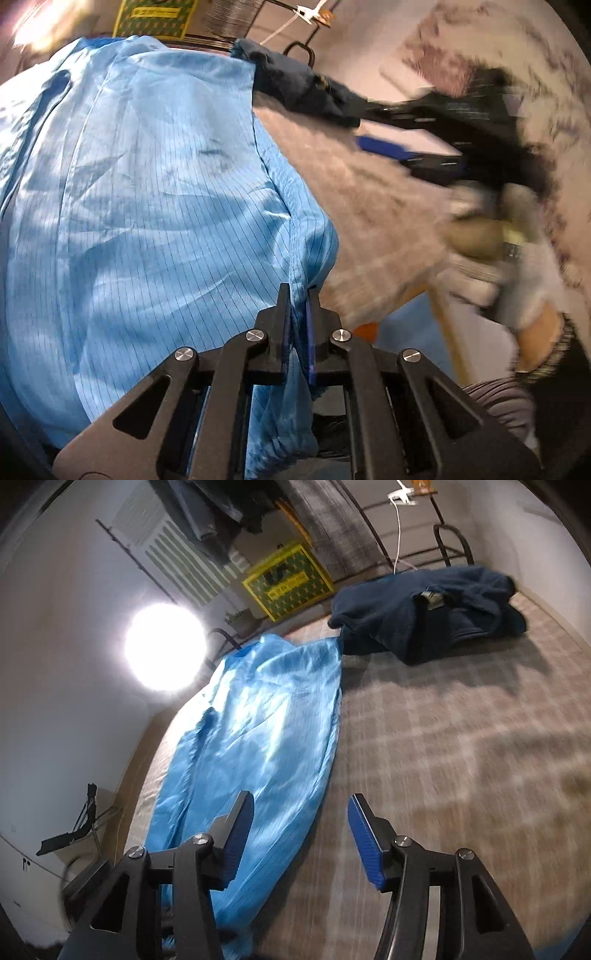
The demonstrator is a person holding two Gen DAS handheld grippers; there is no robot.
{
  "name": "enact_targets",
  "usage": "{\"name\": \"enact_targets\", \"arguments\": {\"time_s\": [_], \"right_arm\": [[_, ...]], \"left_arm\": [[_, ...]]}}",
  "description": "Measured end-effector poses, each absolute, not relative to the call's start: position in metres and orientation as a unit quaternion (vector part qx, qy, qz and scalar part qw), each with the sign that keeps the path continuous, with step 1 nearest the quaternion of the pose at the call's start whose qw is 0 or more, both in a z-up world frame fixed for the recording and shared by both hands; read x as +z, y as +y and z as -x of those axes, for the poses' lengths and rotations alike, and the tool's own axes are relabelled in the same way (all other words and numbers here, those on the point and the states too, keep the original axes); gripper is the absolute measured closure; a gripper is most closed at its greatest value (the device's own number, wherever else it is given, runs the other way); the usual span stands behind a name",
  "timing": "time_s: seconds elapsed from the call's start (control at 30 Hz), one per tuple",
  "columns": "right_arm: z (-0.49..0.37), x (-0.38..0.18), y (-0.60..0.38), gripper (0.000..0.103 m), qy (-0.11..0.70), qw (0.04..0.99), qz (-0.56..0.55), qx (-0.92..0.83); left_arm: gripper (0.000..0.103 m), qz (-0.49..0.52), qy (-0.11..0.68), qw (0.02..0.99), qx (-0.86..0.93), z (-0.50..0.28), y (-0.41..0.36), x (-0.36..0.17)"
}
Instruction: Fold large clothes
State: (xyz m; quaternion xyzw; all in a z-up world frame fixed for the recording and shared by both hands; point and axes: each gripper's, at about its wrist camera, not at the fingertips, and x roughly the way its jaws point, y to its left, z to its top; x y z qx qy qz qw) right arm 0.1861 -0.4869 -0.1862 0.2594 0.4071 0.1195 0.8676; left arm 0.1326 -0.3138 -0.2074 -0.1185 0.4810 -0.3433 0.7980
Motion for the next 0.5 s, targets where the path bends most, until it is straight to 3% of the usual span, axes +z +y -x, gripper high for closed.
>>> {"name": "enact_targets", "arguments": {"time_s": [0.23,0.27,0.33,0.37,0.43,0.5], "right_arm": [[-0.287,-0.240,-0.484,0.051,0.456,0.827,-0.318,0.091],[-0.297,-0.246,-0.482,0.055,0.461,0.822,-0.322,0.087],[-0.314,-0.255,-0.473,0.077,0.474,0.813,-0.326,0.093],[-0.320,-0.257,-0.467,0.080,0.480,0.810,-0.322,0.097],[-0.328,-0.255,-0.453,0.101,0.486,0.815,-0.301,0.099],[-0.333,-0.249,-0.440,0.103,0.495,0.824,-0.264,0.082]], "left_arm": [[0.099,0.171,0.461,0.802,-0.339,-0.130,-0.290,-0.193],[0.099,0.174,0.461,0.802,-0.337,-0.129,-0.287,-0.194],[0.099,0.182,0.463,0.801,-0.333,-0.129,-0.282,-0.196],[0.099,0.185,0.464,0.800,-0.332,-0.130,-0.279,-0.197],[0.100,0.189,0.465,0.800,-0.329,-0.129,-0.274,-0.199],[0.100,0.195,0.464,0.800,-0.326,-0.130,-0.268,-0.202]]}}
